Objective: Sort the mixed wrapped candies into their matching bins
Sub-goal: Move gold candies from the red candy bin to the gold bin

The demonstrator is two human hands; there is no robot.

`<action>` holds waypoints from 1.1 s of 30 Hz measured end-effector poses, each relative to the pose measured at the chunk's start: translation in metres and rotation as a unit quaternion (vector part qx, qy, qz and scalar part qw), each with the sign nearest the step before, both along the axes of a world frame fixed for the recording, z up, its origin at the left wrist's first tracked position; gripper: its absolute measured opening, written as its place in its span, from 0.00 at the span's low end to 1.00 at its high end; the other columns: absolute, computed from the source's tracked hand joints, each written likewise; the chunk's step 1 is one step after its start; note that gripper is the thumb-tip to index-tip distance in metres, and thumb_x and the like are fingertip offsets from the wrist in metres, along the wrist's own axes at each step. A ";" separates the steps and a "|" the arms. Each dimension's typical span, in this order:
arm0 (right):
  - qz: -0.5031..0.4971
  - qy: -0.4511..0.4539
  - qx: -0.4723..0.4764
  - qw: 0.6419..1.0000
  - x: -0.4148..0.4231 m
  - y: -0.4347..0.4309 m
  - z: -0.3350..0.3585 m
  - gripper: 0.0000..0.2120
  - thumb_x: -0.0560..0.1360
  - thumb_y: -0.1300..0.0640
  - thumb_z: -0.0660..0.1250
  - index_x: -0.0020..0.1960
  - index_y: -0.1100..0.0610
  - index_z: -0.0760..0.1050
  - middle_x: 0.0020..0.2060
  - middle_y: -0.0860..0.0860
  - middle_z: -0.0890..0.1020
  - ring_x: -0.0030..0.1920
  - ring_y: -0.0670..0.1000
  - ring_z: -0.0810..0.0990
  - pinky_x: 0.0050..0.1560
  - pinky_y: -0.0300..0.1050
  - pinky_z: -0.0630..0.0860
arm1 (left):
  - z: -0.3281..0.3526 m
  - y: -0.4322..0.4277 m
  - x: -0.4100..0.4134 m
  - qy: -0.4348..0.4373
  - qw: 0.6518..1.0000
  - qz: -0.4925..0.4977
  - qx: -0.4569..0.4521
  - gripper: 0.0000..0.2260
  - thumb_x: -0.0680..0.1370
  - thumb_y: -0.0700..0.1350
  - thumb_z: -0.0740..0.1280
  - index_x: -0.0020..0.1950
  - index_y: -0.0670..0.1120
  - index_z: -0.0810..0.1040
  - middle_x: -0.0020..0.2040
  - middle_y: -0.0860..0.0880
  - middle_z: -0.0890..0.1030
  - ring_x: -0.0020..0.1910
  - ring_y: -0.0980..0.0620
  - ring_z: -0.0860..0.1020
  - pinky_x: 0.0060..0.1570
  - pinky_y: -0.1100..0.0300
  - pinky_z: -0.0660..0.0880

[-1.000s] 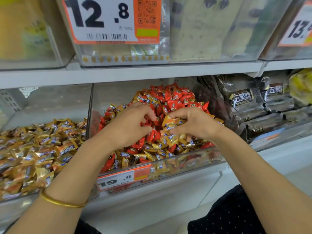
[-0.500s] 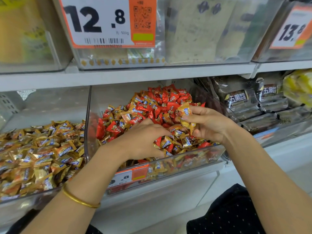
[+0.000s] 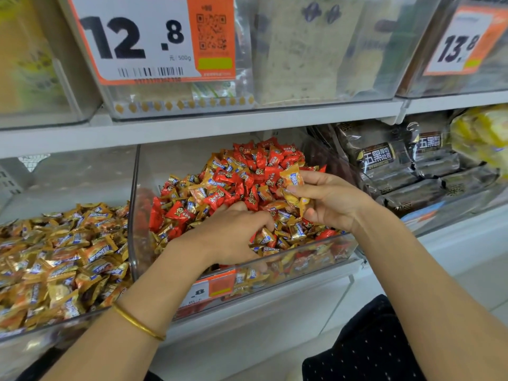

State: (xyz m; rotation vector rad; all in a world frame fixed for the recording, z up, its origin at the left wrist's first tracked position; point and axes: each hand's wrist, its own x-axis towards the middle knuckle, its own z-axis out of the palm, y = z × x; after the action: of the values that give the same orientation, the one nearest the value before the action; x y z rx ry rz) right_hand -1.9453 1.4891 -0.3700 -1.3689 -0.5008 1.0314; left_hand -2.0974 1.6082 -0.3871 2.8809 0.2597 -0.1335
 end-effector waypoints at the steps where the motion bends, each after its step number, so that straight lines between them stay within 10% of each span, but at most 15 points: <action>1: 0.000 0.001 0.003 1.000 -0.001 0.000 0.001 0.21 0.71 0.67 0.68 0.64 0.61 0.72 0.47 0.58 0.78 0.26 0.46 0.79 0.21 0.33 0.68 | -0.001 -0.002 0.001 0.002 1.000 -0.003 0.021 0.30 0.68 0.58 0.73 0.66 0.56 0.66 0.50 0.54 0.69 0.52 0.57 0.60 0.62 0.56 0.60; 16: -0.009 0.001 0.004 1.000 -0.002 -0.001 0.002 0.22 0.71 0.66 0.69 0.64 0.60 0.72 0.53 0.60 0.77 0.32 0.49 0.77 0.21 0.34 0.68 | -0.005 0.002 0.006 -0.108 0.993 -0.033 0.042 0.08 0.77 0.50 0.66 0.52 0.48 0.78 0.45 0.49 0.73 0.48 0.52 0.67 0.48 0.61 0.62; 24: -0.044 0.041 0.040 0.997 -0.003 -0.003 0.009 0.06 0.73 0.65 0.66 0.48 0.57 0.78 0.37 0.53 0.82 0.31 0.50 0.82 0.19 0.32 0.67 | 0.009 0.009 -0.007 -0.263 0.936 0.071 -0.221 0.02 0.74 0.42 0.70 0.43 0.49 0.81 0.40 0.56 0.81 0.40 0.63 0.78 0.41 0.72 0.74; 33: -0.068 0.121 0.080 0.987 -0.011 0.006 0.010 0.13 0.73 0.65 0.66 0.57 0.57 0.75 0.37 0.54 0.84 0.30 0.51 0.82 0.20 0.32 0.68 | 0.017 0.014 -0.018 -0.355 0.847 0.169 -0.358 0.08 0.74 0.38 0.69 0.38 0.49 0.80 0.31 0.56 0.82 0.33 0.64 0.78 0.38 0.74 0.73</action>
State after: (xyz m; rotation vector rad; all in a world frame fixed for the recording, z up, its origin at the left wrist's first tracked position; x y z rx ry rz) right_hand -1.9565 1.4950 -0.3602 -1.1032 -0.2974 1.0071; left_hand -2.1154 1.6221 -0.3703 1.9223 0.4417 0.7273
